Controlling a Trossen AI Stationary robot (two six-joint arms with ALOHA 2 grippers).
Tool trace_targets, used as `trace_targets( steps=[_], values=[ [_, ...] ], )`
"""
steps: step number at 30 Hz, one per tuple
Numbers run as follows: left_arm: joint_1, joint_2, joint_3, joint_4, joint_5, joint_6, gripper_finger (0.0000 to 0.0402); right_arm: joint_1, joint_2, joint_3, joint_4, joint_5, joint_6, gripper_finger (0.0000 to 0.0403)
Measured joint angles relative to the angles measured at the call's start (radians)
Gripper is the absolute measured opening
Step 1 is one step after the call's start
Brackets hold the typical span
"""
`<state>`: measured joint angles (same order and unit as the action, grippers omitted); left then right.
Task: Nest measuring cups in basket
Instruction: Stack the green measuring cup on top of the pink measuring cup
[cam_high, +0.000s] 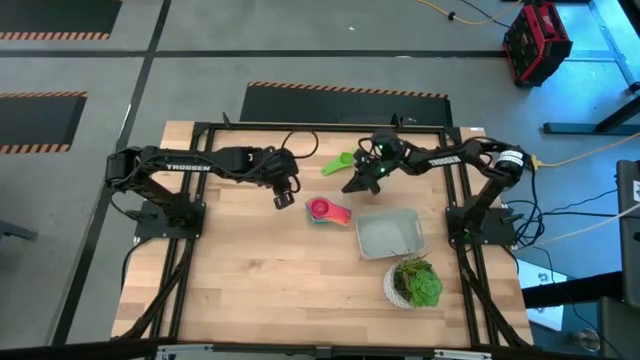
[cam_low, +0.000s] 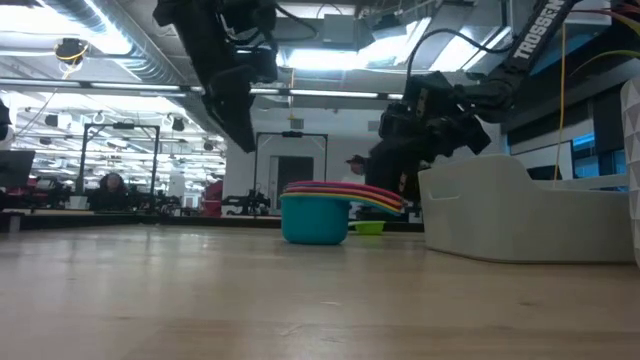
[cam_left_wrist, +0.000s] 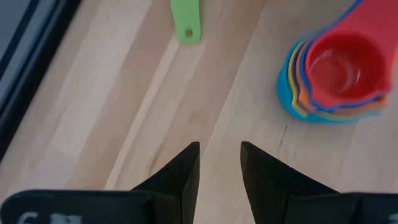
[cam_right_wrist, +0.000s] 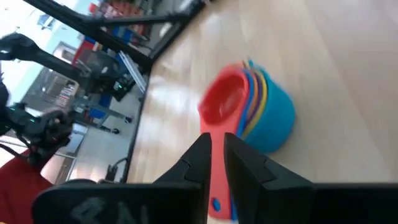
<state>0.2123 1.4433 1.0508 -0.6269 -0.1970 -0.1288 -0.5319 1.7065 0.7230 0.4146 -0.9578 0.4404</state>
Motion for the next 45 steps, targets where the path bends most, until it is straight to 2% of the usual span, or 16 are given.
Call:
trace_targets(
  steps=[8, 18, 31, 35, 38, 41, 43, 45],
  values=[
    [0.0, 0.0, 0.0, 0.11, 0.0, 0.001, 0.011, -0.034, -0.001, 0.115, 0.0, -0.119, 0.004, 0.0048],
    [0.0, 0.0, 0.0, 0.122, 0.0, 0.001, 0.011, -0.09, -0.04, 0.234, 0.0, -0.115, 0.005, 0.0048],
    [0.0, 0.0, 0.0, 0.121, 0.0, 0.001, 0.011, -0.095, -0.041, 0.364, -0.001, -0.11, -0.025, 0.0048],
    [0.0, 0.0, 0.0, 0.121, 0.0, 0.001, 0.011, -0.095, -0.041, 0.409, -0.072, -0.109, -0.037, 0.0048],
    [0.0, 0.0, 0.0, 0.121, 0.0, 0.001, 0.011, -0.094, -0.041, 0.453, -0.155, -0.047, -0.085, 0.0048],
    [0.0, 0.0, 0.0, 0.121, 0.0, 0.001, 0.011, -0.109, -0.04, 0.52, -0.314, 0.05, -0.19, 0.0048],
    [0.0, 0.0, 0.0, 0.121, 0.0, 0.001, 0.011, -0.117, -0.041, 0.578, -0.475, 0.16, -0.306, 0.0049],
    [0.0, 0.0, 0.0, 0.121, 0.0, 0.001, 0.011, -0.122, -0.041, 0.63, -0.657, 0.321, -0.421, 0.0049]
  ],
)
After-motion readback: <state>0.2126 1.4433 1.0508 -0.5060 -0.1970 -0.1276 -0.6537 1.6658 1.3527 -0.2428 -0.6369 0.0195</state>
